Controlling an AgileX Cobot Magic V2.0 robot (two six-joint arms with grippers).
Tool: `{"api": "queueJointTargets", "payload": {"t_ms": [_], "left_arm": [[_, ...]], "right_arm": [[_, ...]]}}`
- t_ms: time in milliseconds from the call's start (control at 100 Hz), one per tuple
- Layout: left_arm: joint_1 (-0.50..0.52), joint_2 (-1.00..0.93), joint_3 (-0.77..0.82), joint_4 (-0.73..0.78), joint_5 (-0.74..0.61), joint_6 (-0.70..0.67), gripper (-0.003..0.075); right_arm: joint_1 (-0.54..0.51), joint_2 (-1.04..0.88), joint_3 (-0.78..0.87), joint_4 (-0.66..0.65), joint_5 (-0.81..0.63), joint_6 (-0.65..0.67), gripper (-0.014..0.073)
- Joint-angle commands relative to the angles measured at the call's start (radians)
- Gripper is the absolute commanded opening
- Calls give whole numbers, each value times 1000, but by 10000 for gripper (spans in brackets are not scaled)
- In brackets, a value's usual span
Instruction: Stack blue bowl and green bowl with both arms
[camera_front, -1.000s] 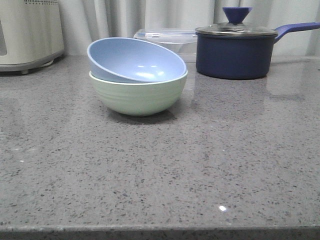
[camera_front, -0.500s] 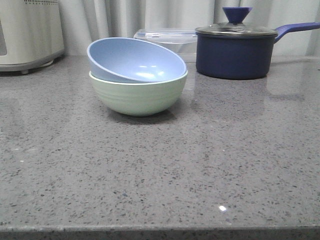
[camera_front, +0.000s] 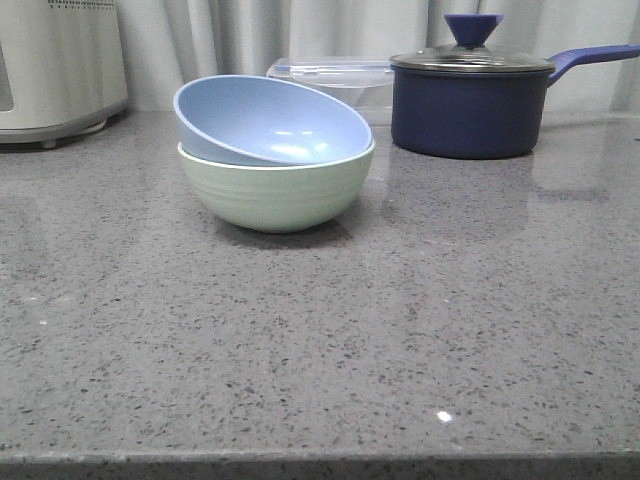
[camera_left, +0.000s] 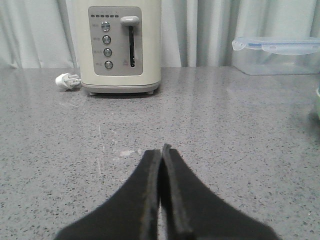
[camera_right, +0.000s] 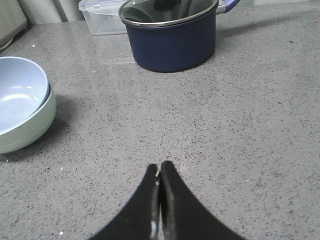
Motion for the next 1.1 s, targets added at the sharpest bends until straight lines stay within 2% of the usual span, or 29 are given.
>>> {"api": "queueJointTargets", "payload": {"t_ms": [0, 160, 280, 420, 560, 670, 700, 790, 1090], "left_arm": [[2, -34, 39, -3, -82, 0, -20], [2, -34, 39, -3, -82, 0, -20], [2, -34, 39, -3, -82, 0, -20], [2, -34, 39, -3, -82, 0, -20], [2, -34, 39, -3, -82, 0, -20], [2, -34, 39, -3, -82, 0, -20], [2, -34, 39, -3, -82, 0, -20], [2, -34, 39, -3, -82, 0, -20], [2, -34, 39, -3, -82, 0, -20]], "right_arm": [[-30, -1, -13, -27, -97, -7, -72], [-116, -28, 46, -38, -156, -7, -72], [-162, -63, 123, -80, -270, -7, -72], [-189, -127, 245, -96, -431, -7, -72], [-195, -220, 362, -96, -522, -7, -72], [-195, -298, 434, -95, -524, -7, -72], [-195, -317, 431, -95, -463, -7, -72], [-195, -380, 431, -95, -404, -7, -72], [-196, -378, 431, -95, -387, -7, -72]]}}
